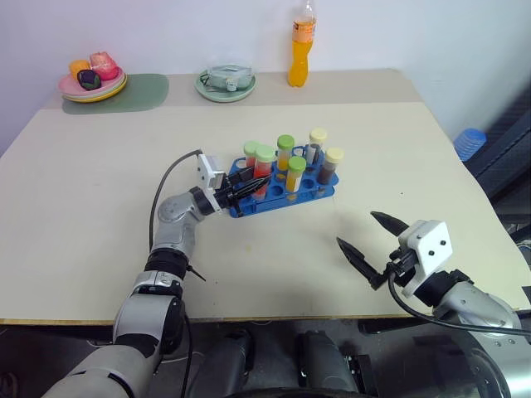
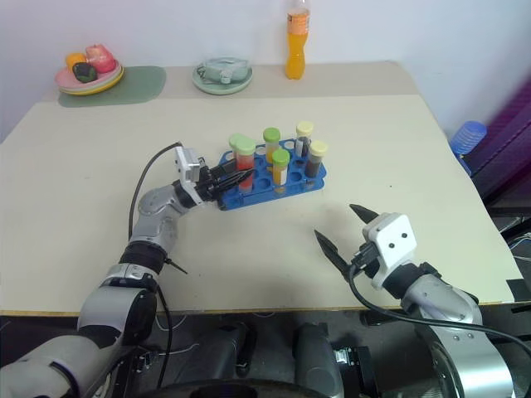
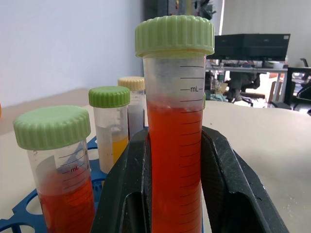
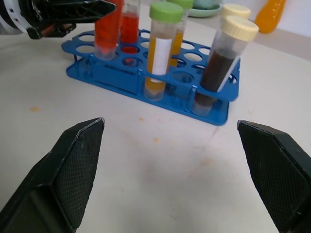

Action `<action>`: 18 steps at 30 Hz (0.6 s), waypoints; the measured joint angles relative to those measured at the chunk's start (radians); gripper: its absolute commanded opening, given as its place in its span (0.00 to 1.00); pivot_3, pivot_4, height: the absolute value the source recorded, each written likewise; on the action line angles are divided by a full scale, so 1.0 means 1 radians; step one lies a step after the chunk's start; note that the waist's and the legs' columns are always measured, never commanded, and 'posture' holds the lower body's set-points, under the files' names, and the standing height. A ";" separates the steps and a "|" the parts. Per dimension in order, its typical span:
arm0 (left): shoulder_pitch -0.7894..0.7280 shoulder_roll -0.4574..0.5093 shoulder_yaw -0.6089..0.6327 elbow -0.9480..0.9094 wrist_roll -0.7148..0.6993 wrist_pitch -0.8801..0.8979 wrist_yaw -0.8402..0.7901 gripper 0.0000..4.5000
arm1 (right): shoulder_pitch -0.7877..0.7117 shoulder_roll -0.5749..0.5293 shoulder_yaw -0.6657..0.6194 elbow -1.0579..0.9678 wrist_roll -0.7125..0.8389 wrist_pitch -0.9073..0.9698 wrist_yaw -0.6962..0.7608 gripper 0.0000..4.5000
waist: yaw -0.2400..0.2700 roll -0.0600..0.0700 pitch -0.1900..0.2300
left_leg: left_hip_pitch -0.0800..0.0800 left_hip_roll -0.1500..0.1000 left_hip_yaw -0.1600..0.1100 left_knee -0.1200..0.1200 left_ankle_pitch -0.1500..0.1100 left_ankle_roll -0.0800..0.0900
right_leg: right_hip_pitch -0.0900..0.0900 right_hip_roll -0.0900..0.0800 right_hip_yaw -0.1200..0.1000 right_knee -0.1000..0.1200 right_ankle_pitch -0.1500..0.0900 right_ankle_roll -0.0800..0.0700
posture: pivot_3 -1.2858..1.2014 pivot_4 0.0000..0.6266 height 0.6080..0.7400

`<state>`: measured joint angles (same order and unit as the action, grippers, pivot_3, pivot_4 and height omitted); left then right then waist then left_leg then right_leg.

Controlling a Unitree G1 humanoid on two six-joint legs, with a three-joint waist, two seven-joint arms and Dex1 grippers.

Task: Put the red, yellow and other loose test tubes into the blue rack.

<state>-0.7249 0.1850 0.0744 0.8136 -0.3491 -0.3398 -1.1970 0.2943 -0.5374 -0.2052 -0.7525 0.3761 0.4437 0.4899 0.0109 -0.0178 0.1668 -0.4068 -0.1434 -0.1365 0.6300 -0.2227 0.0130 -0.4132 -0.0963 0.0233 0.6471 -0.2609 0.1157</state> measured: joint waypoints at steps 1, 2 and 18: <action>-0.002 0.000 0.000 0.005 0.000 -0.002 0.000 0.16 | 0.000 0.000 0.000 0.000 0.000 -0.001 0.001 1.00 | 0.000 0.000 0.000 | 0.000 0.000 0.000 0.000 0.000 0.000 | 0.000 0.000 0.000 0.000 0.000 0.000 | 0.52 0.24 1.00; -0.007 0.000 0.000 0.013 0.000 -0.003 0.000 0.16 | 0.000 0.000 0.000 0.000 -0.001 -0.004 0.001 1.00 | 0.000 0.000 0.000 | 0.000 0.000 0.000 0.000 0.000 0.000 | 0.000 0.000 0.000 0.000 0.000 0.000 | 0.52 0.24 1.00; -0.037 0.025 -0.002 0.035 0.001 0.055 0.003 0.16 | 0.003 0.010 0.003 0.000 -0.010 -0.013 -0.010 1.00 | -0.003 0.001 -0.001 | 0.004 0.000 0.000 0.000 0.000 0.000 | 0.004 0.000 0.000 0.000 0.000 0.001 | 0.52 0.24 1.00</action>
<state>-0.7620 0.2097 0.0725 0.8483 -0.3477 -0.2844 -1.1939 0.2971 -0.5278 -0.2018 -0.7522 0.3659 0.4303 0.4798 0.0082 -0.0173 0.1660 -0.4027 -0.1433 -0.1367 0.6299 -0.2230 0.0133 -0.4091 -0.0963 0.0232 0.6470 -0.2613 0.1163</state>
